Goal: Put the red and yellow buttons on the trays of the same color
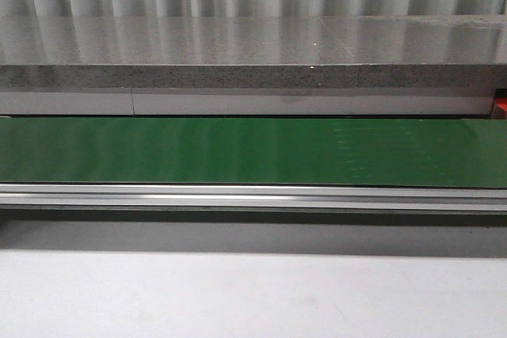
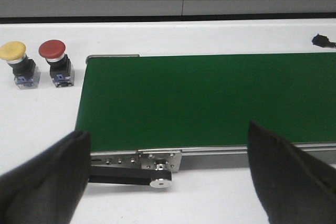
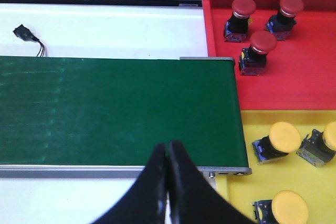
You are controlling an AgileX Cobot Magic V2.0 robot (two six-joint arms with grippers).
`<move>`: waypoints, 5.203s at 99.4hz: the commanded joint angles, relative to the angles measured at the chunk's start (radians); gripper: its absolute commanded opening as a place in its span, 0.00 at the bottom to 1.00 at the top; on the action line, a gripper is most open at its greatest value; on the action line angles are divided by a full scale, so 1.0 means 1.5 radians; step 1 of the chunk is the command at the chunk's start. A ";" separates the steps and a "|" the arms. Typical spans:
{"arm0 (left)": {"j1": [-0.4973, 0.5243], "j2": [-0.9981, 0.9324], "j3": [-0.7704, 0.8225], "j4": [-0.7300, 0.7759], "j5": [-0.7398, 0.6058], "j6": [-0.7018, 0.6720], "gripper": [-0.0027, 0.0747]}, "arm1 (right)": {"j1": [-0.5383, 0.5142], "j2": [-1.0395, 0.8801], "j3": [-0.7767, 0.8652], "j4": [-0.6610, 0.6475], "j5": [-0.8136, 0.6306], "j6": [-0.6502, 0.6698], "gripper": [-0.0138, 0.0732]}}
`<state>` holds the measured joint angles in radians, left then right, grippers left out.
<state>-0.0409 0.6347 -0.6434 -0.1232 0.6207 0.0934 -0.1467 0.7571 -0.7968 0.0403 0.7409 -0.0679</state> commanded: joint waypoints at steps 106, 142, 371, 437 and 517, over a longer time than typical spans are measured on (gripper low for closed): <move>0.183 0.725 -0.438 0.001 -0.125 -0.088 0.70 | 0.002 -0.003 -0.016 0.002 -0.037 -0.007 0.02; 0.187 0.780 -0.465 0.001 -0.127 -0.088 0.70 | 0.002 -0.003 -0.016 0.002 -0.037 -0.007 0.02; 0.124 0.591 -0.393 -0.166 0.018 0.058 0.01 | 0.002 -0.003 -0.016 0.002 -0.037 -0.007 0.02; 0.088 0.591 -0.321 -0.167 -0.010 0.073 0.83 | 0.002 -0.003 -0.016 0.002 -0.037 -0.007 0.02; 0.271 0.705 -0.429 -0.124 -0.083 0.086 0.88 | 0.002 -0.003 -0.016 0.002 -0.037 -0.007 0.02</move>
<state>0.3515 1.6890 -1.2471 -0.2984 0.5742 0.2209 -0.1467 0.7571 -0.7968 0.0403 0.7409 -0.0697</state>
